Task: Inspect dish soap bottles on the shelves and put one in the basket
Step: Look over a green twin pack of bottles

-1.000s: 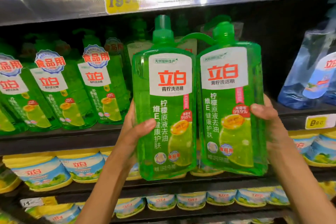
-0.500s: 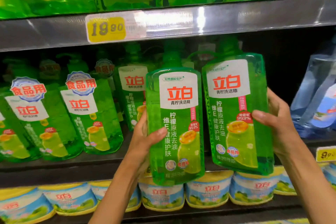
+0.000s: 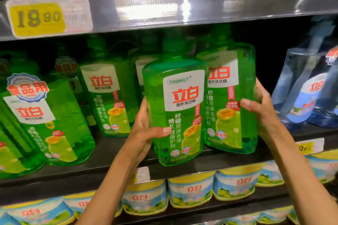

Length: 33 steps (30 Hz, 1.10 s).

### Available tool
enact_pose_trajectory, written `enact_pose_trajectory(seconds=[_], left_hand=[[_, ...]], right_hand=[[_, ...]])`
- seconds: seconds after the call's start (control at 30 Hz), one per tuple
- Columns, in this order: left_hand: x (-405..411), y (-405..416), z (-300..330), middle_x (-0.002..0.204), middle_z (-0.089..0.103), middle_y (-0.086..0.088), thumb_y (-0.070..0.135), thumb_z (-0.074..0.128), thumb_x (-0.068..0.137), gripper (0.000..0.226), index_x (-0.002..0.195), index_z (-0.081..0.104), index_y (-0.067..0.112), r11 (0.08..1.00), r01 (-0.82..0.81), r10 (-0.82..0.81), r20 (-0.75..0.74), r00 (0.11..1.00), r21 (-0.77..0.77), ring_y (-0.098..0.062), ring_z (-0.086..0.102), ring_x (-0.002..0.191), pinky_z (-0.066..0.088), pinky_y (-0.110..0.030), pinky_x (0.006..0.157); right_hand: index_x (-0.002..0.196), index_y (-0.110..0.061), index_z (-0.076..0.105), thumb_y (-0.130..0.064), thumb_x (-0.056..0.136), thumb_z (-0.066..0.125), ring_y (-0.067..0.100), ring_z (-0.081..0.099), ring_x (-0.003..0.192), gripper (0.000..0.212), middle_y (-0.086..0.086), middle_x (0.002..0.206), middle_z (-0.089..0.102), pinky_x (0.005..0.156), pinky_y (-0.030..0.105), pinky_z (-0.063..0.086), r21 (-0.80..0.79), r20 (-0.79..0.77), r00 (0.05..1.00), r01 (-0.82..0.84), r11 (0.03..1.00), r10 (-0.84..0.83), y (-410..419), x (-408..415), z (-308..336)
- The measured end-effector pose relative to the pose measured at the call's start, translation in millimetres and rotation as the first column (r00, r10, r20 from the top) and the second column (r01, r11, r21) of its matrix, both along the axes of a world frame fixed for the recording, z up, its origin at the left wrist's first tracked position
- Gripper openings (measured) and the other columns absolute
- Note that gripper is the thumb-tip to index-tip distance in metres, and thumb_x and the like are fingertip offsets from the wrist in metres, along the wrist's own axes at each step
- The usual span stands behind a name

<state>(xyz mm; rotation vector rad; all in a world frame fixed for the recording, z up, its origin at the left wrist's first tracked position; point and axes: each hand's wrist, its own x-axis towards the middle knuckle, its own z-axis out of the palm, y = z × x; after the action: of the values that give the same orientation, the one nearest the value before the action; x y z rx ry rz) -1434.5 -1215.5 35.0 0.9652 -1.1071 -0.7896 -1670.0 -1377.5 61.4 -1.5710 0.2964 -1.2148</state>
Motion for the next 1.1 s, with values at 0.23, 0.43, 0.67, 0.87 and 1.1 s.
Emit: enact_pose_trajectory(seconds=[0.23,0.43,0.67,0.87,1.1], left_hand=[[-4,-12,1,0.114,0.069,0.015,0.02,0.075,0.05,0.085,0.127,0.04,0.034,0.998,0.003,-0.008,0.075,0.997,0.065,-0.009,0.064,0.108,0.054,-0.021,0.08],[-12,-15,8,0.121,0.066,0.013,0.023,0.072,0.051,0.081,0.124,0.046,0.045,0.997,0.026,-0.033,0.113,0.993,0.067,-0.011,0.061,0.115,0.053,-0.022,0.086],[-32,1,9,0.127,0.044,0.035,0.035,0.088,0.06,0.105,0.141,0.022,0.046,0.979,-0.199,0.184,0.203,0.962,0.052,0.025,0.045,0.112,0.041,-0.005,0.091],[-56,-5,7,0.149,0.039,0.003,0.055,0.074,0.05,0.114,0.147,0.022,0.026,0.928,-0.329,0.269,0.298,0.916,0.175,-0.014,0.04,0.135,0.036,-0.043,0.111],[-60,-22,10,0.157,0.022,0.012,0.066,0.075,0.055,0.113,0.147,0.013,0.041,0.955,-0.194,0.129,0.277,0.952,0.225,-0.013,0.016,0.146,0.02,-0.05,0.118]], right_hand=[[0.131,-0.031,0.044,-0.029,0.059,0.08,0.012,0.061,0.117,0.08,-0.009,0.126,0.064,0.087,0.025,0.053,0.017,-0.153,0.984,-0.087,0.996,0.088,-15,-8,-3],[0.126,-0.025,0.046,-0.01,0.069,0.069,0.01,0.064,0.108,0.063,-0.008,0.112,0.069,0.083,0.023,0.054,-0.014,-0.167,0.986,0.023,1.0,-0.025,-14,-10,1],[0.115,-0.027,0.046,-0.054,0.045,0.082,-0.007,0.066,0.091,0.083,-0.013,0.105,0.067,0.073,0.012,0.054,-0.043,-0.236,0.928,0.287,0.957,-0.289,1,2,4],[0.114,-0.026,0.056,-0.05,0.046,0.091,0.007,0.069,0.099,0.08,-0.013,0.104,0.074,0.08,0.019,0.055,0.035,-0.244,0.969,0.056,0.998,-0.046,-12,-29,6],[0.116,-0.022,0.055,-0.014,0.074,0.066,0.005,0.069,0.099,0.044,-0.012,0.104,0.074,0.079,0.018,0.054,0.065,-0.184,0.981,0.068,0.996,-0.055,-22,-52,0]])
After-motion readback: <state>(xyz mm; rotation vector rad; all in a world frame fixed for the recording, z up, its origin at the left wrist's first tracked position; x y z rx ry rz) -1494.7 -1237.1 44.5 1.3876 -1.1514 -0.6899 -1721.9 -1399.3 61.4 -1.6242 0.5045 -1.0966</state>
